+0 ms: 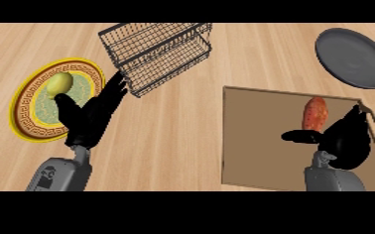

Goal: Pick the sweet potato from the tray and place it in the tiered basket

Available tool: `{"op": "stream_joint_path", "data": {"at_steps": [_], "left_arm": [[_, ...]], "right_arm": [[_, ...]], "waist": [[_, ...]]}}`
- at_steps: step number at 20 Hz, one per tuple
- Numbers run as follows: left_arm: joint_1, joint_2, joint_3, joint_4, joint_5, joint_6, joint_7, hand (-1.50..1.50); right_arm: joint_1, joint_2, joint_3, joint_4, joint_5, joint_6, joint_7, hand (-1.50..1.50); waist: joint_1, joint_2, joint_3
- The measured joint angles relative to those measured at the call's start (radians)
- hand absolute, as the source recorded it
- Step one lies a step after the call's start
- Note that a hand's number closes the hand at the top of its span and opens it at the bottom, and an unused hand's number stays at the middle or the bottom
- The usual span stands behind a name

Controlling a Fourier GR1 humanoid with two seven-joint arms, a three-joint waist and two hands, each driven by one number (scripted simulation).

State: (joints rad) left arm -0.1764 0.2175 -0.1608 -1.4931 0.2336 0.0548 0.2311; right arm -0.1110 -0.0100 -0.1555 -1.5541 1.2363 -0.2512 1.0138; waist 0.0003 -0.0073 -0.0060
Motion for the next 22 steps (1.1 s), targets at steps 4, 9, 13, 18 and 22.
{"op": "stream_joint_path", "data": {"at_steps": [4,9,13,18,22], "left_arm": [[0.007,-0.011,0.01,-0.001,-0.014,-0.017,-0.002,0.0],[0.013,-0.023,0.023,0.005,-0.029,-0.032,-0.006,0.0],[0.01,-0.032,0.029,0.015,-0.037,-0.041,-0.014,0.0],[-0.012,-0.033,0.051,0.033,-0.038,-0.05,-0.01,0.0],[0.005,-0.027,0.063,0.02,-0.032,-0.072,-0.015,0.0]], "right_arm": [[-0.02,0.001,-0.023,0.053,-0.011,-0.04,-0.015,-1.5],[-0.038,-0.014,-0.044,0.12,-0.07,-0.068,-0.057,1.5],[-0.069,-0.037,-0.04,0.186,-0.1,-0.099,-0.136,1.5],[-0.096,-0.055,-0.032,0.245,-0.088,-0.131,-0.177,1.5],[-0.081,-0.045,-0.015,0.225,-0.065,-0.175,-0.187,1.5]], "waist": [[0.0,-0.003,-0.003],[0.0,-0.006,-0.006],[-0.002,-0.01,-0.011],[-0.004,-0.012,-0.016],[-0.005,-0.013,-0.016]]}}
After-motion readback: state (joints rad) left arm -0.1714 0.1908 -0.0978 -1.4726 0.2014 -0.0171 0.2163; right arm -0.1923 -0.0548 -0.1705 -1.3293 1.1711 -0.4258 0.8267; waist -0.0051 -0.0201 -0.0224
